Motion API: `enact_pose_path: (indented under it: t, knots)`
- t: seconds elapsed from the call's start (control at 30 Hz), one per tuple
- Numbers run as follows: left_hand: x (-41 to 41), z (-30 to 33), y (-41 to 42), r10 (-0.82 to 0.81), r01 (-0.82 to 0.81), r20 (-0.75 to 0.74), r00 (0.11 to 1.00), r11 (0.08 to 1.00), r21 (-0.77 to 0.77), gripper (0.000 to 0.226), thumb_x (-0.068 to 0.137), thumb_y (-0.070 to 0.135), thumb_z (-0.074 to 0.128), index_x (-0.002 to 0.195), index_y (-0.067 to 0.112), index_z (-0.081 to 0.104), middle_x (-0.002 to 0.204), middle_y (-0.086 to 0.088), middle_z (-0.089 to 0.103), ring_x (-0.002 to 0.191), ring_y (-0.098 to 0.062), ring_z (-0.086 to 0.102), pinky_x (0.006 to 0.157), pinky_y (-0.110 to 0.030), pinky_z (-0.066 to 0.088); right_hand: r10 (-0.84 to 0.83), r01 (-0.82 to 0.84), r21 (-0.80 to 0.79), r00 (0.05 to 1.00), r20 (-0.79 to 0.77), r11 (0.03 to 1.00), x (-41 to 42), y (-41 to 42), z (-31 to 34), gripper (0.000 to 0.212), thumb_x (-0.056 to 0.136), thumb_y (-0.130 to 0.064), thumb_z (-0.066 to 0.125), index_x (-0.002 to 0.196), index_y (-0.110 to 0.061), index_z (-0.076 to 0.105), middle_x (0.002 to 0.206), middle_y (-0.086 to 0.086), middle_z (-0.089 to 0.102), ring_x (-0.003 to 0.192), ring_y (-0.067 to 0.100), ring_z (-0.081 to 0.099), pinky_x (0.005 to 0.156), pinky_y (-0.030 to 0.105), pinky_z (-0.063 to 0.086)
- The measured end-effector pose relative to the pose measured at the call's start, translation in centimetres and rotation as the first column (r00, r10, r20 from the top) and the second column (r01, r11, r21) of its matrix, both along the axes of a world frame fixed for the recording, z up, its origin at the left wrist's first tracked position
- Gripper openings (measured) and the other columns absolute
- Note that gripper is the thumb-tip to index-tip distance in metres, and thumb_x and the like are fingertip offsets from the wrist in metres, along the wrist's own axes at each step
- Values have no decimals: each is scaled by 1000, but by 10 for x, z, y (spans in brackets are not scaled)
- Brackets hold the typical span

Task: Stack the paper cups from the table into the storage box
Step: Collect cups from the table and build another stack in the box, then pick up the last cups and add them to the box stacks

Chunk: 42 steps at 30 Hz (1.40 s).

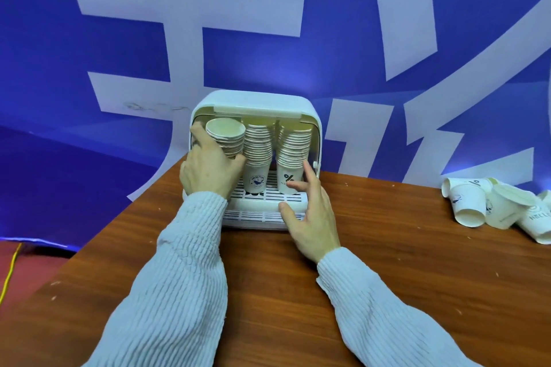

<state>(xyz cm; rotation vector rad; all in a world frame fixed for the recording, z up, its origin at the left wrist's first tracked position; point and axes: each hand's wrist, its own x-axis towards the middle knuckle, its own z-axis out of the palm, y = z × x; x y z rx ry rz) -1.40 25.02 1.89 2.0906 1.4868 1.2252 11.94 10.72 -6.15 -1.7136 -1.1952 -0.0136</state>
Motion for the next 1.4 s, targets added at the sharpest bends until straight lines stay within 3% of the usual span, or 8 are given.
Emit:
enact_pose_path:
  t: [0.33, 0.57, 0.63, 0.73, 0.87, 1.0, 1.2, 1.4]
  knots:
    - [15, 6, 27, -15, 16, 13, 1000, 986, -165, 66, 93, 39, 70, 133, 6, 30, 132, -21, 58, 118, -46, 58, 92, -52, 45, 25, -25, -8, 999, 21, 1000, 3, 1, -3, 79, 90, -38, 63, 157, -43, 22, 114, -26, 60, 136, 7, 42, 123, 44, 29]
    - [22, -6, 36, -139, 157, 96, 986, 963, -218, 95, 93, 37, 71, 156, -3, 12, 155, -24, 39, 141, -41, 41, 116, -54, 34, 35, -33, -31, 998, 54, 999, 4, -1, 1, 71, 91, -36, 63, 155, -38, 32, 113, -23, 60, 131, 5, 44, 123, 48, 29]
    - [20, -12, 20, -123, 138, 123, 985, 983, -122, 90, 93, 34, 67, 158, 1, 15, 158, -20, 36, 145, -38, 35, 119, -51, 30, 42, -41, -22, 997, 65, 999, 2, -2, 2, 69, 91, -34, 64, 154, -35, 36, 120, -20, 59, 130, 5, 45, 122, 48, 30]
    - [21, -15, -16, -105, 62, 162, 981, 966, 249, 61, 91, 31, 58, 146, 9, 45, 143, -13, 53, 133, -33, 43, 113, -45, 34, 26, -30, 43, 996, 88, 999, 1, -2, 4, 59, 92, -37, 60, 149, -32, 45, 132, -15, 58, 132, 9, 47, 119, 47, 35]
    - [44, -16, -65, -474, 382, 45, 880, 760, 526, 31, 92, 22, 59, 120, 10, 64, 111, -5, 64, 105, -24, 60, 92, -38, 49, -17, 18, 124, 1000, -9, 992, 7, -5, 10, 44, 94, -24, 62, 139, -24, 57, 134, -8, 62, 128, 14, 51, 112, 43, 44]
    - [86, -22, -107, -633, 565, 7, 774, 695, 445, 29, 92, 26, 58, 117, 15, 66, 109, 0, 65, 103, -20, 59, 94, -33, 47, -124, 122, 160, 992, 4, 980, 26, -28, 22, 38, 91, -12, 69, 128, -13, 62, 121, 5, 66, 116, 24, 59, 104, 41, 49]
    - [158, -41, -172, -712, 670, 103, 695, 693, 267, 28, 93, 29, 60, 119, 21, 64, 118, 3, 65, 110, -18, 57, 96, -30, 45, -319, 315, 82, 947, 36, 945, 95, -105, 12, 35, 93, -15, 64, 127, -23, 64, 123, -7, 64, 117, 14, 57, 102, 39, 49]
    - [187, -86, -220, -825, 826, -77, 559, 547, 133, 47, 96, 35, 59, 141, 23, 51, 139, 5, 52, 128, -14, 48, 105, -35, 46, -689, 687, -131, 723, 38, 714, 176, -170, 1, 40, 94, -28, 59, 133, -32, 66, 158, 2, 41, 146, 23, 34, 120, 39, 27]
